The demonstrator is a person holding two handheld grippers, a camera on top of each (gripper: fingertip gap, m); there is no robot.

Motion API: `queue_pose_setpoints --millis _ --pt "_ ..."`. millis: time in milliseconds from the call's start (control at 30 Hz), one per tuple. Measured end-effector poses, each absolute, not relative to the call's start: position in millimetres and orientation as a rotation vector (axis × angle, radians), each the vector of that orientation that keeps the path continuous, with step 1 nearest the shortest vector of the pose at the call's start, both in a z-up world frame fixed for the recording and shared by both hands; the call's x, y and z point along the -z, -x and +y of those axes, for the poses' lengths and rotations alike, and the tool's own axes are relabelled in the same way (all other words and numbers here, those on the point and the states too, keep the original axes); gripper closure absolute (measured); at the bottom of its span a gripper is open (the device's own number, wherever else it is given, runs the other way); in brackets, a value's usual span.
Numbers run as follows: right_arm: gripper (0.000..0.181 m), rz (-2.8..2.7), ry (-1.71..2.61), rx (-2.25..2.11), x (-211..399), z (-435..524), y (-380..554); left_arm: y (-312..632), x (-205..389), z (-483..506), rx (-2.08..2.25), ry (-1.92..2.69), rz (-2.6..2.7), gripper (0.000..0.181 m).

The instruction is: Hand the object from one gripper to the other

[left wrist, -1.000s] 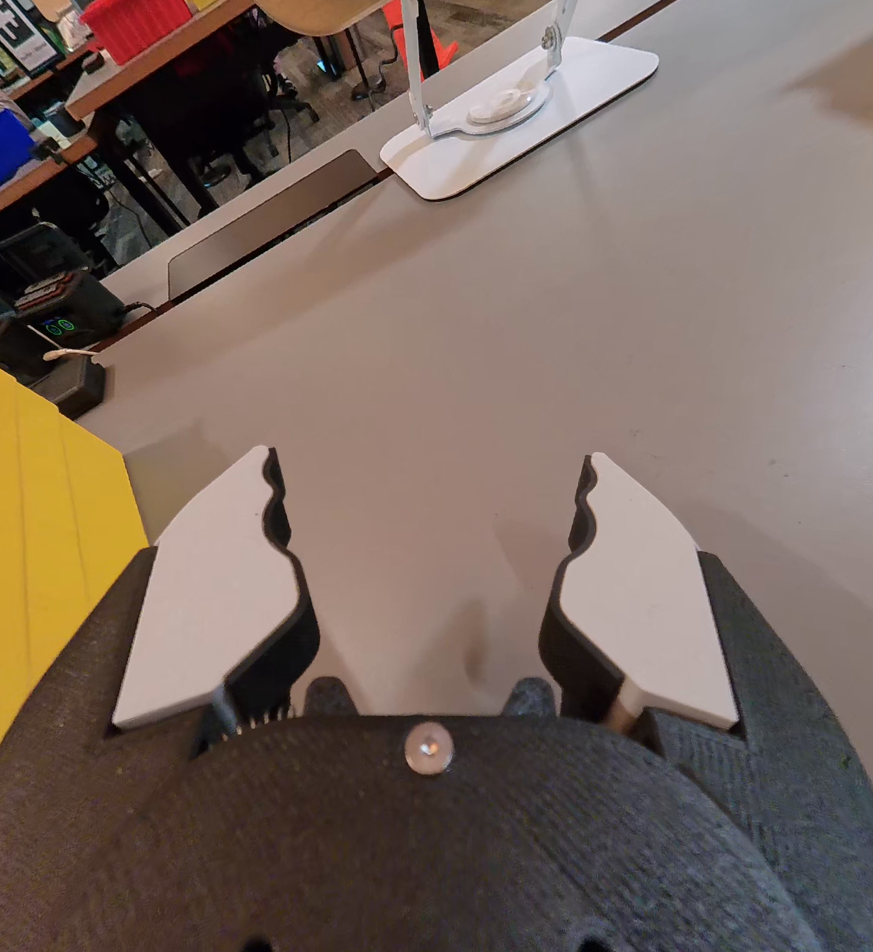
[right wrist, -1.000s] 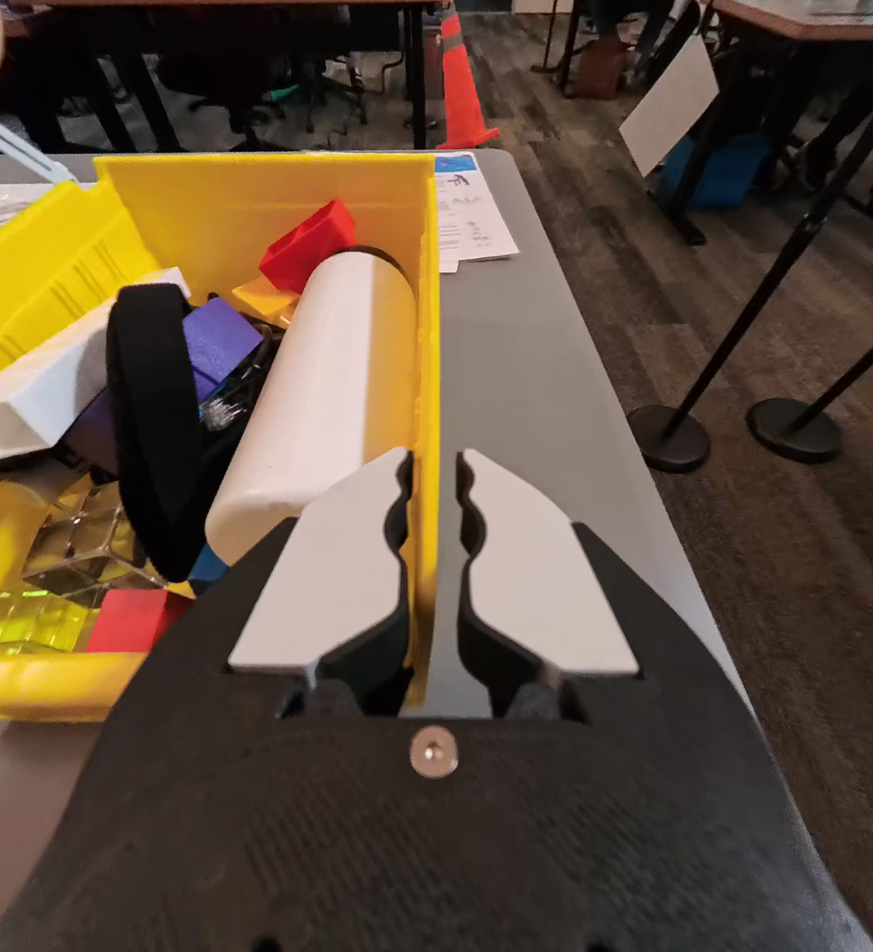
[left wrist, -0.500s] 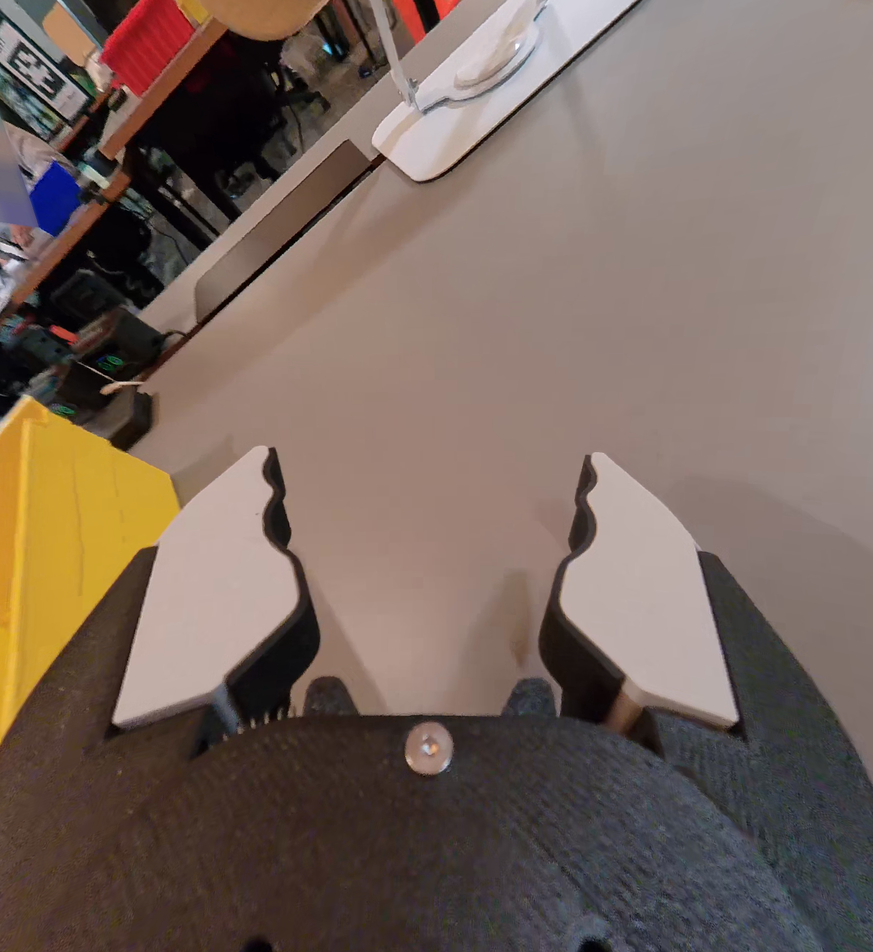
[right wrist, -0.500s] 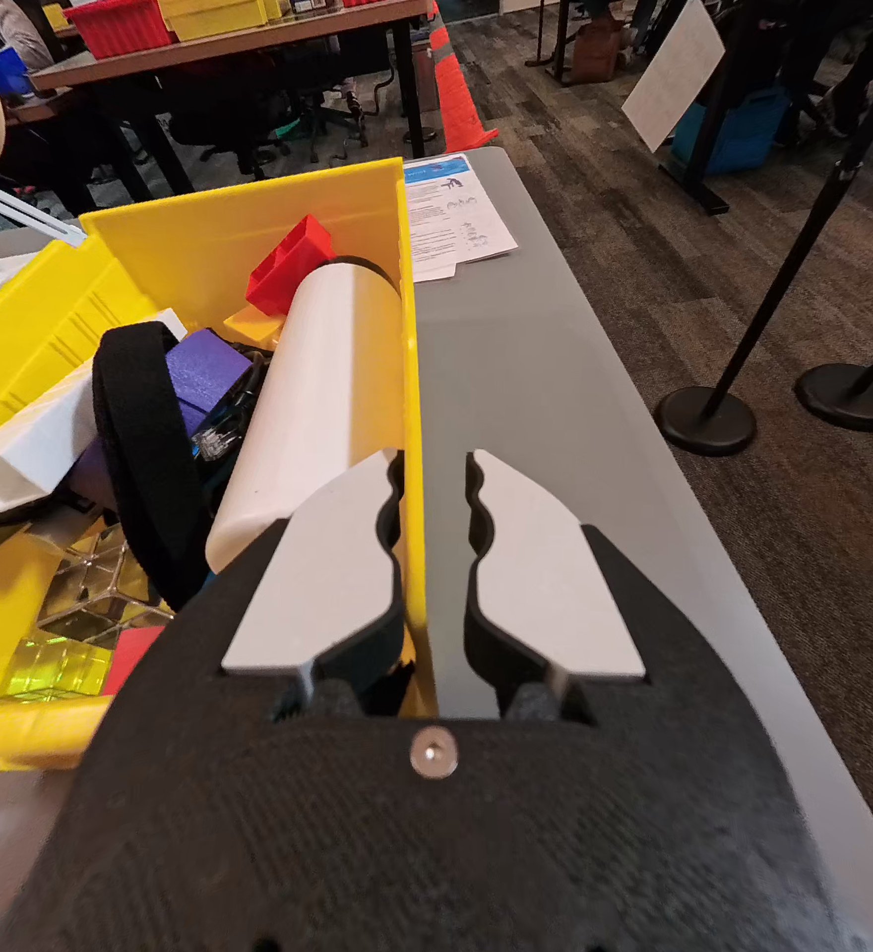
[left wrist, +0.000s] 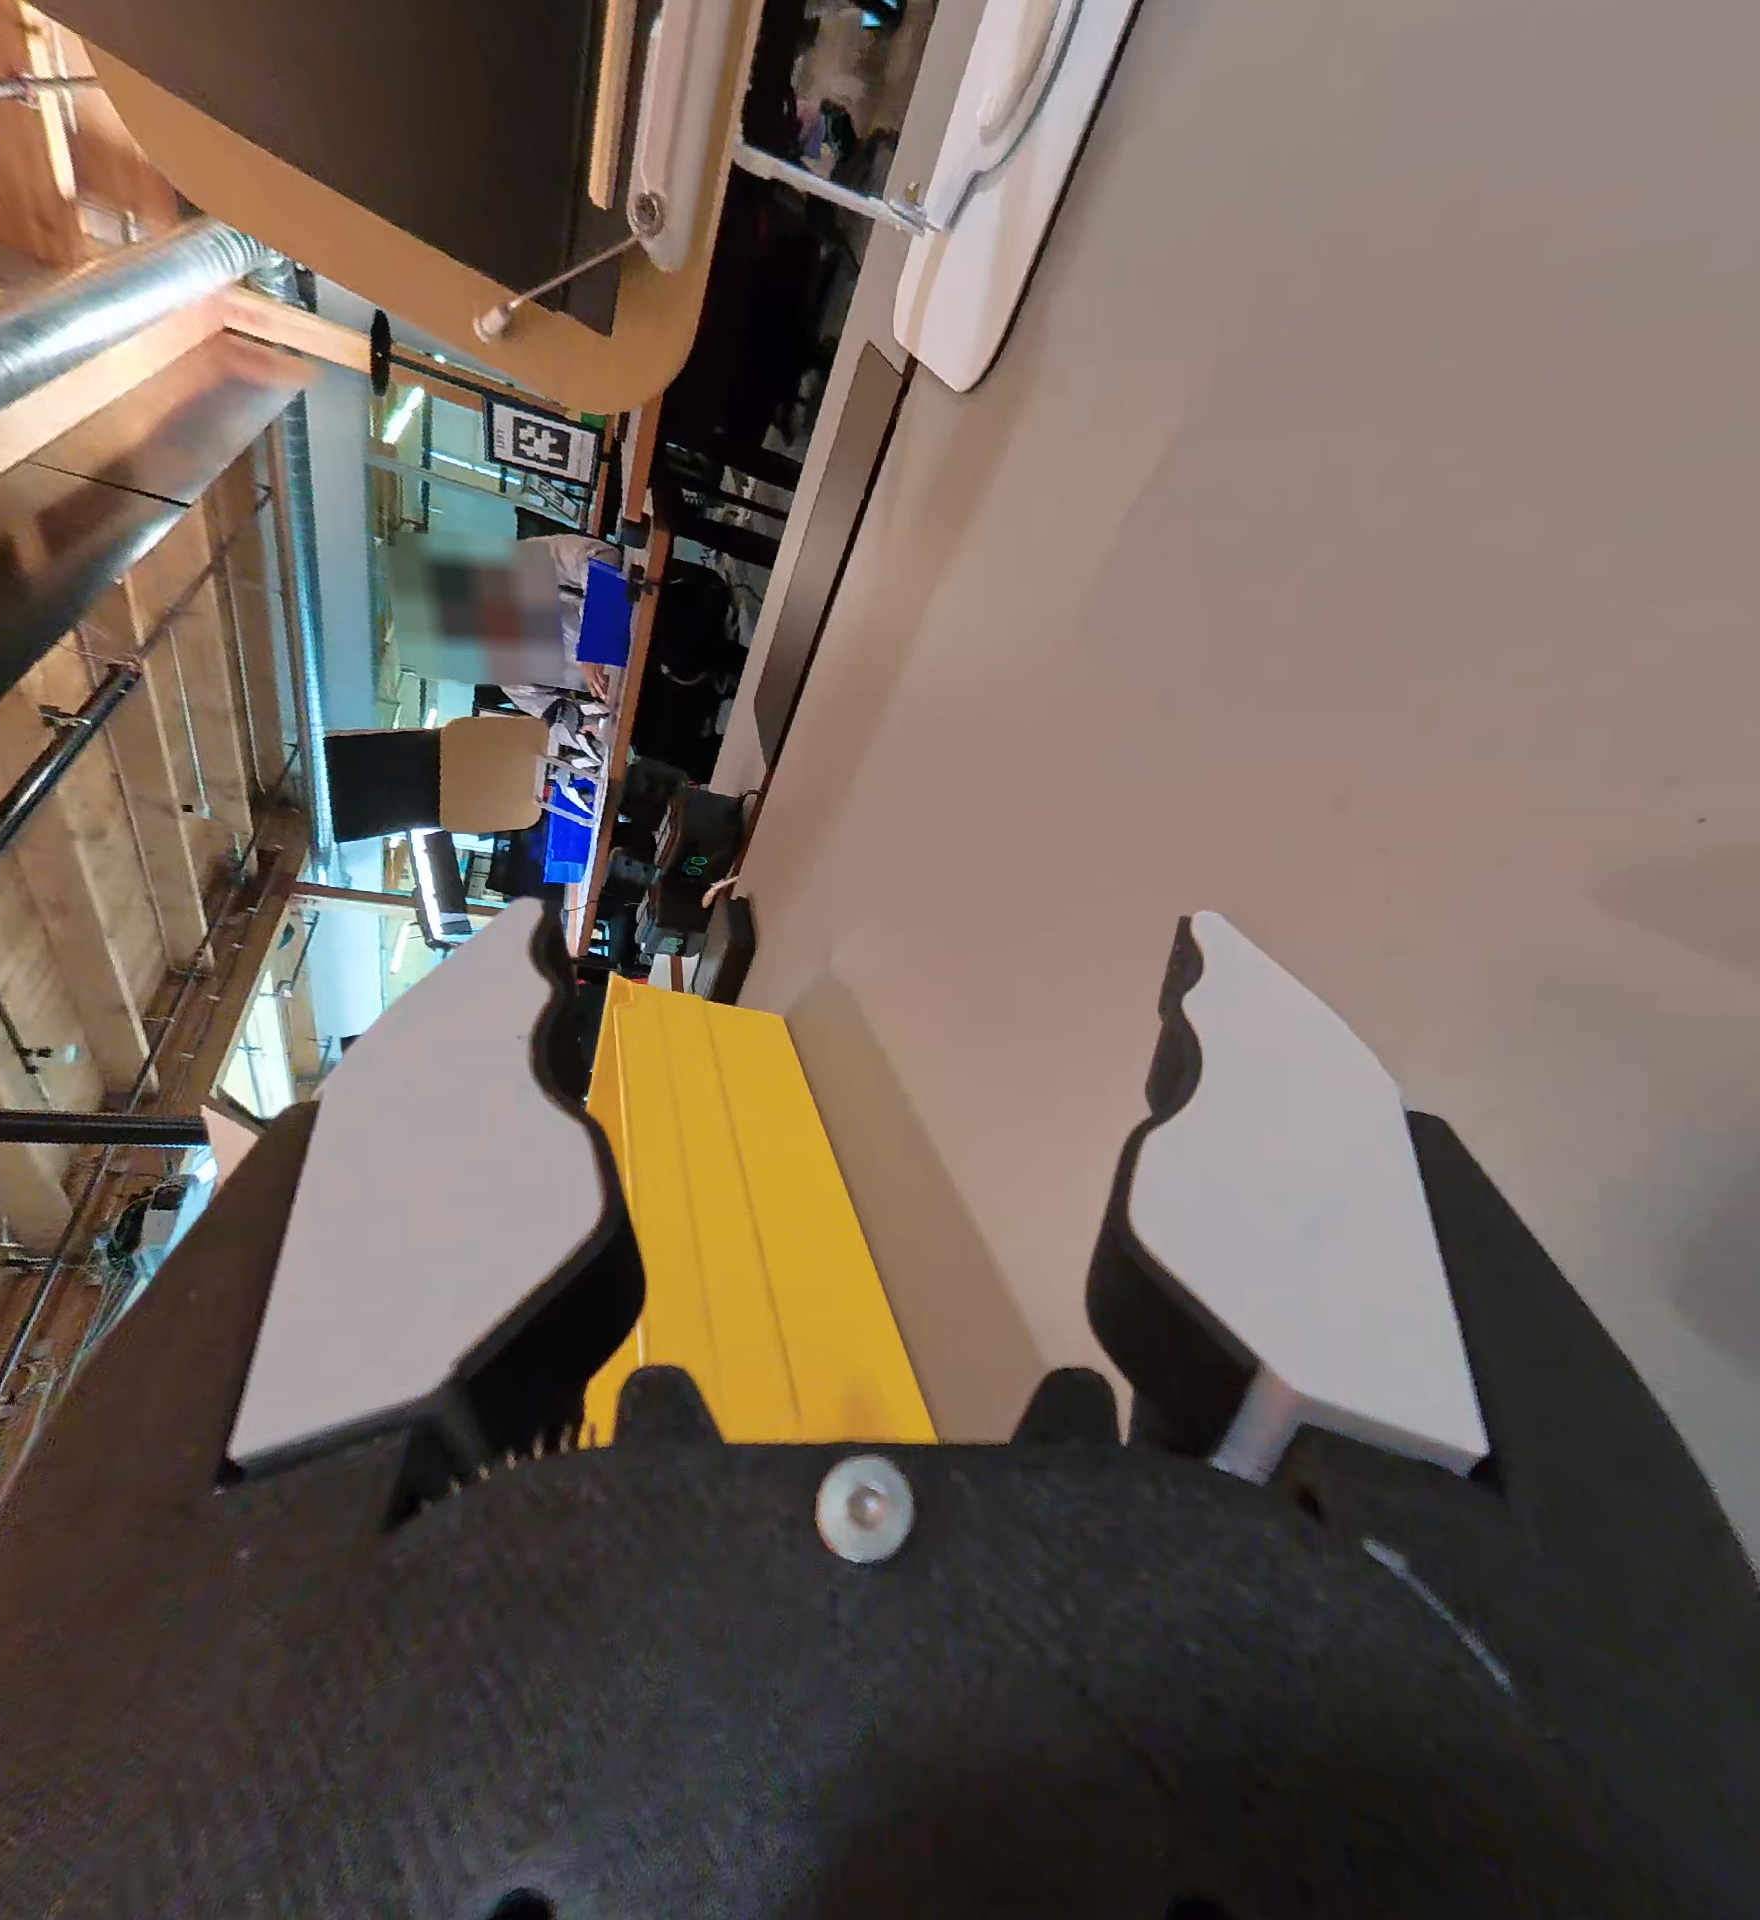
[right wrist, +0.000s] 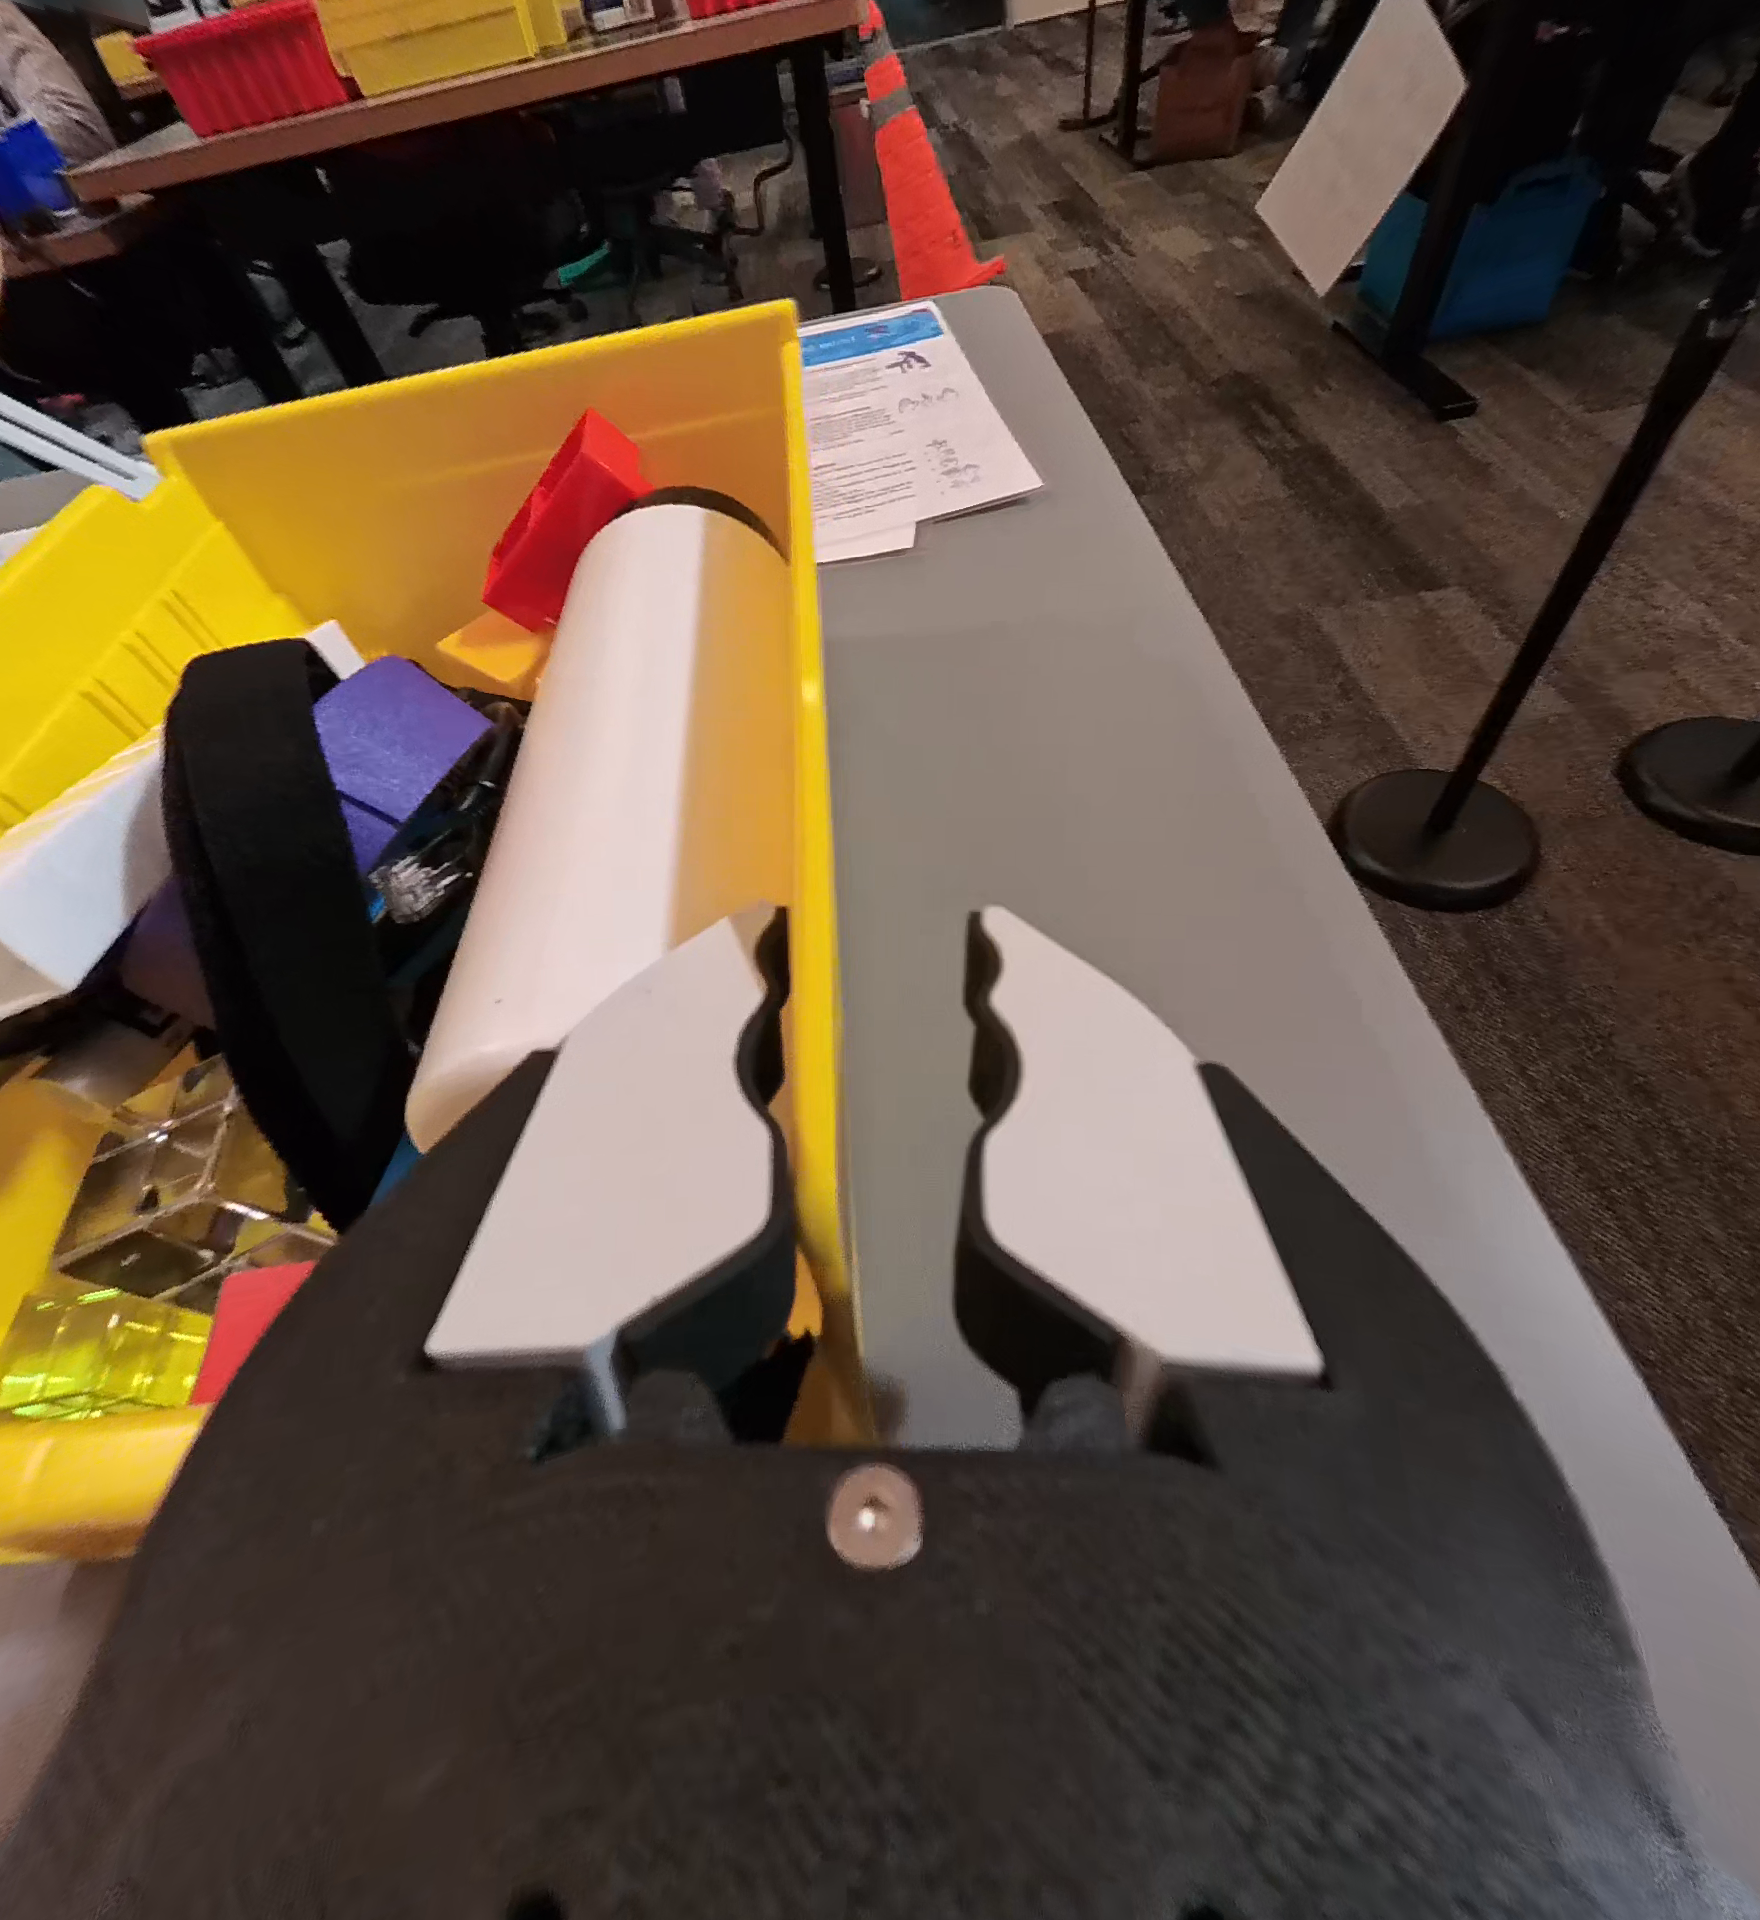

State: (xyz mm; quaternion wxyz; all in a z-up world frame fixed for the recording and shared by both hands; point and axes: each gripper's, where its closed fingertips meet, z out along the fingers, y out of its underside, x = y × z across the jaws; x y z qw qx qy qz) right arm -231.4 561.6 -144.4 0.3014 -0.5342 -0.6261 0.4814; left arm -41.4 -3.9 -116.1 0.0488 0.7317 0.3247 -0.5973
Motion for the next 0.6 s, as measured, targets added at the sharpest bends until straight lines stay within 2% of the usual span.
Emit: queue_pose_setpoints --millis 133,200,233,333,500,600 --pt "0.129 -1.622 1.416 -1.229 144.1 569.4 233.1 39.7 112.9 -10.7 1.823 -2.207 0.997 0.074" --pt "0.128 -1.617 1.408 -1.234 143.6 569.4 233.4 39.1 112.8 -14.2 1.818 -2.205 1.014 0.073" --pt "0.129 -1.622 1.404 -1.249 143.4 568.1 233.4 38.8 112.5 -15.6 1.819 -2.203 1.020 0.073" --pt "0.151 -1.658 1.399 -1.356 143.1 556.7 231.6 38.9 113.1 -18.7 1.814 -2.201 1.033 0.072" --pt "0.175 -1.674 1.367 -1.405 141.3 548.5 231.1 40.0 118.8 -23.3 1.797 -2.211 1.062 0.068" --pt "0.175 -1.666 1.370 -1.403 140.9 548.6 231.3 40.7 124.5 -29.5 1.787 -2.238 1.145 0.059"
